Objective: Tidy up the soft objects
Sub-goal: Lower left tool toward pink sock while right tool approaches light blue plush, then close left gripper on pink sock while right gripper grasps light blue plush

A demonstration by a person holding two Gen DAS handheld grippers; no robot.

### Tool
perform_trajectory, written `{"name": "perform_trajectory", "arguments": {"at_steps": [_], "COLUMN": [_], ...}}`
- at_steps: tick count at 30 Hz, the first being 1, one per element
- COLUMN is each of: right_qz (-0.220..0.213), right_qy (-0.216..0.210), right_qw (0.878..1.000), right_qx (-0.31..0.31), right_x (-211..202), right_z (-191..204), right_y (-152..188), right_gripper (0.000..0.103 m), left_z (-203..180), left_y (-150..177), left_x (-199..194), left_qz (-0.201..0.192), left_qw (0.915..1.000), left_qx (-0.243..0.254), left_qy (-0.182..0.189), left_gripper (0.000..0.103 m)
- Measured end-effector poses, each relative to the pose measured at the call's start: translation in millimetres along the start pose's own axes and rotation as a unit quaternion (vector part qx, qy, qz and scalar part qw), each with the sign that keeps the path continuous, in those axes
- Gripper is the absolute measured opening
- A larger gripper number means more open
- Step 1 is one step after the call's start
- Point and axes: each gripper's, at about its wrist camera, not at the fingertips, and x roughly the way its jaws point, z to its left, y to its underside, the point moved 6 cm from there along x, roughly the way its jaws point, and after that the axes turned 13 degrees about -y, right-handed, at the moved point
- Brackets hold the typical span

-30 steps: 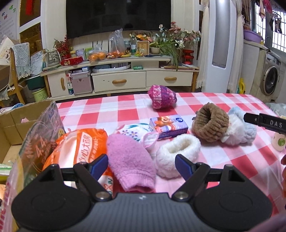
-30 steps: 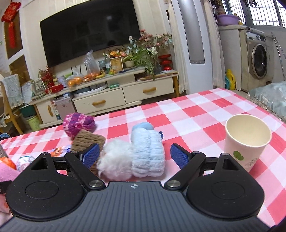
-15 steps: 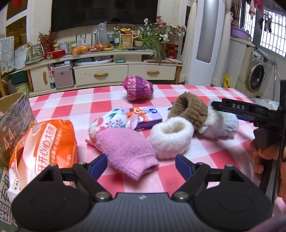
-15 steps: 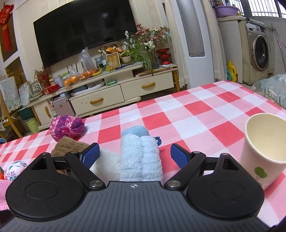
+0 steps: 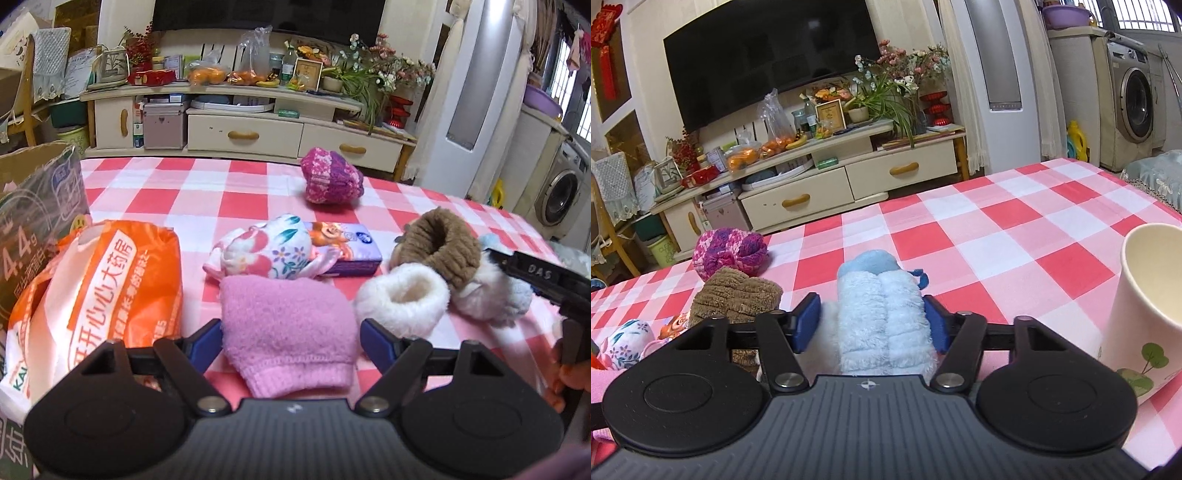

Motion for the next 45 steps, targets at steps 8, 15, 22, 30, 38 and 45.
{"name": "perform_trajectory", "arguments": {"at_steps": [8,15,22,30,38,45], "right_qz": [0.022,0.054,0.086,0.09,0.08,0.053], "right_qy": [-0.028,-0.088,-0.132,-0.129,-0.111,-0.11], "right_qw": [0.999,0.994,0.988,0.987,0.99,0.992], "right_qx": [0.015,0.046,0.009,0.014,0.022,0.03], "right_x": [-5.4,-8.8,-16.4,-29.9,-50.3,-70.8], "right_z": [-1.3,10.5,41.7,50.9,52.6,53.6], "right_y": [2.4,14.5,30.2,41.7,53.5,53.7], "right_gripper": [0.052,0.049,0.048,0.048,0.048,0.048], "left_z": [-2.1,-8.8,-13.0,-0.4,7.4,11.7], "left_y": [1.0,8.5,21.7,25.0,24.0,22.7], "left_x": [2.2,-7.7,-19.7,-32.8,-49.3,-63.5], "left_qz": [-0.002,0.006,0.014,0.019,0.013,0.004], "left_qw": [1.0,0.9995,0.9986,0.9987,0.9981,0.9968], "left_qx": [0.006,0.022,0.034,0.028,0.019,0.011], "left_qy": [0.001,0.024,0.04,0.039,0.057,0.079], "left_gripper": [0.07,0.064,0.062,0.056,0.051,0.048]}}
